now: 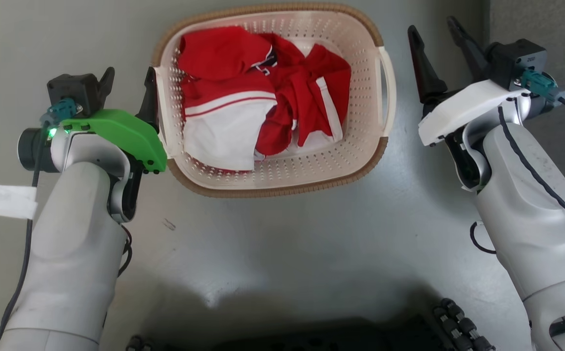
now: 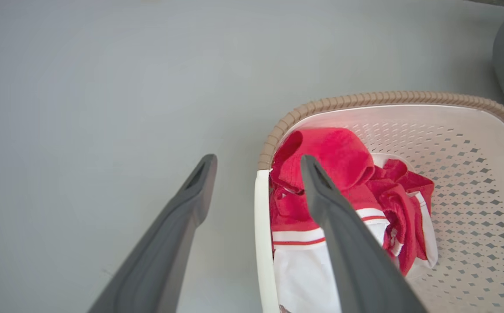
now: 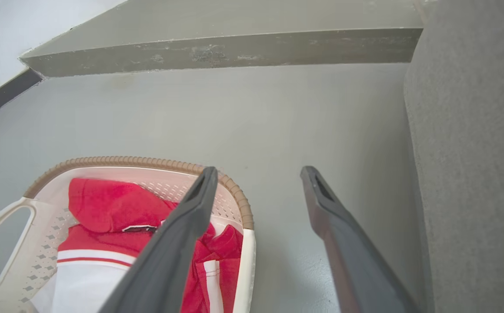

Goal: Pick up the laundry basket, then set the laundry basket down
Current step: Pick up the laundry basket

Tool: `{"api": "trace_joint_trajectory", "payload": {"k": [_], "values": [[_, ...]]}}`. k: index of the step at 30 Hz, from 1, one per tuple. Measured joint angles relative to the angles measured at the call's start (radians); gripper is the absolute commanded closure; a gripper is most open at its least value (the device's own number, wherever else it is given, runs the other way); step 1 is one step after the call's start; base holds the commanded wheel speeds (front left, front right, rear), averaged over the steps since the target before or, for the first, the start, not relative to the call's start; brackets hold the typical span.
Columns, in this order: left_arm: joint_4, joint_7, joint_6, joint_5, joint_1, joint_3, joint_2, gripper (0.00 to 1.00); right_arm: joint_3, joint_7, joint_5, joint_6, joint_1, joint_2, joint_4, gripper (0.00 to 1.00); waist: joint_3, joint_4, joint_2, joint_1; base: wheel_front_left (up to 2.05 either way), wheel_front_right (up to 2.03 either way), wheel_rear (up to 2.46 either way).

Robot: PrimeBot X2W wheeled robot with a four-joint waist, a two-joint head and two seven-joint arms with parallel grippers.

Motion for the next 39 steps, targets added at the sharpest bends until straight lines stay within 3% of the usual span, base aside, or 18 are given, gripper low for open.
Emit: {"api": "trace_joint_trajectory", "payload": {"k": [15,29,30,31,39], "values": [[0.170,-0.015,-0.059,-0.016,-0.072,0.001,-0.007,0.00,0.026,0.000,0.000,0.016,-0.042,0.028,0.105,0.00,0.098,-0.012,0.0000,-0.0001,0.00,0.00,0.00],[0.300,-0.015,-0.082,-0.034,-0.156,-0.010,-0.027,0.00,0.066,0.002,0.004,0.034,-0.068,0.036,0.241,0.00,0.136,-0.002,0.0000,-0.0001,0.00,0.00,0.00],[0.308,-0.011,-0.086,-0.039,-0.163,-0.009,-0.027,0.53,0.071,0.003,0.005,0.034,-0.075,0.036,0.251,0.82,0.138,0.000,0.0000,-0.0002,0.00,0.00,0.00],[0.315,-0.011,-0.087,-0.041,-0.167,-0.009,-0.028,1.00,0.073,0.004,0.007,0.034,-0.081,0.037,0.258,1.00,0.140,0.001,0.0000,-0.0001,0.00,0.00,0.00],[0.362,-0.004,-0.103,-0.070,-0.203,-0.012,-0.060,1.00,0.083,0.019,0.045,0.050,-0.122,0.061,0.300,1.00,0.142,0.006,0.0000,-0.0002,0.00,0.00,0.00]]}}
